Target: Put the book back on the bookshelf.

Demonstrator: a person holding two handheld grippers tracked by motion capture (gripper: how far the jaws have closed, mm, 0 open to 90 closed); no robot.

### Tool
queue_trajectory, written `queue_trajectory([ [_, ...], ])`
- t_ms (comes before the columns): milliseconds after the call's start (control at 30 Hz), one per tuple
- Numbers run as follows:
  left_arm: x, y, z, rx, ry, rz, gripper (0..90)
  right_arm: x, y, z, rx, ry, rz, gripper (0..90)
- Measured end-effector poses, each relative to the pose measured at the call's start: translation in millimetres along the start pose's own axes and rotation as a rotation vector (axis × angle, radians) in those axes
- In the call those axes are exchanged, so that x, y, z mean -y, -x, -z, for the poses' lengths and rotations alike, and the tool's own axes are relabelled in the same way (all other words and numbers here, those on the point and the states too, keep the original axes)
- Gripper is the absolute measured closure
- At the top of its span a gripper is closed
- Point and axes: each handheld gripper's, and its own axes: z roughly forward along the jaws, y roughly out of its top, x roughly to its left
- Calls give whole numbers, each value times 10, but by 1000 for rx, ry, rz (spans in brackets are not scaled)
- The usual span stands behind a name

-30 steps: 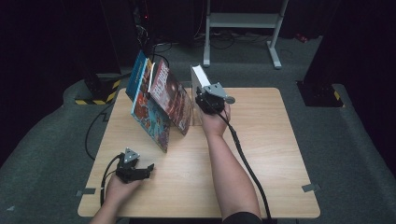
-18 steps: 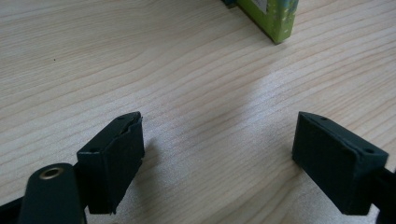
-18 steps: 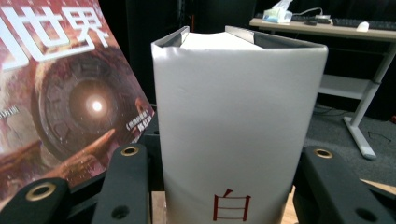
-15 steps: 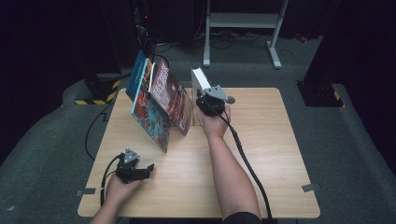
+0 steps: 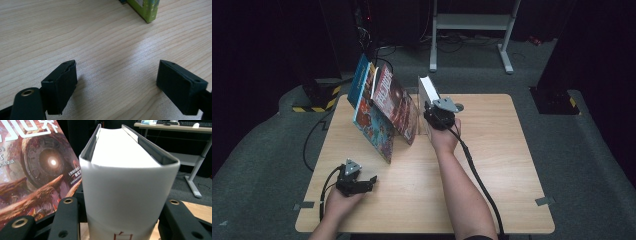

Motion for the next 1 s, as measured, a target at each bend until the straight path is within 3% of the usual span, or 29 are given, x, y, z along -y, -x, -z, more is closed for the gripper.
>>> queue_trajectory([
  [233,-1,-1,-1,-1,-1,0,168,-13,26,33,0,-23,-21,508],
  [467,-1,-7,-3,1,-2,2,169,-132,69,68,-4,-22,-11,465],
  [667,-2,-8,-3,2,-2,3,169,-166,82,53,-7,-27,-50,528],
  [833,-1,-8,-4,2,-2,2,168,-165,43,63,-2,-21,-19,540],
  [1000,-1,-8,-4,2,-1,3,168,-170,4,50,21,-11,-32,542],
])
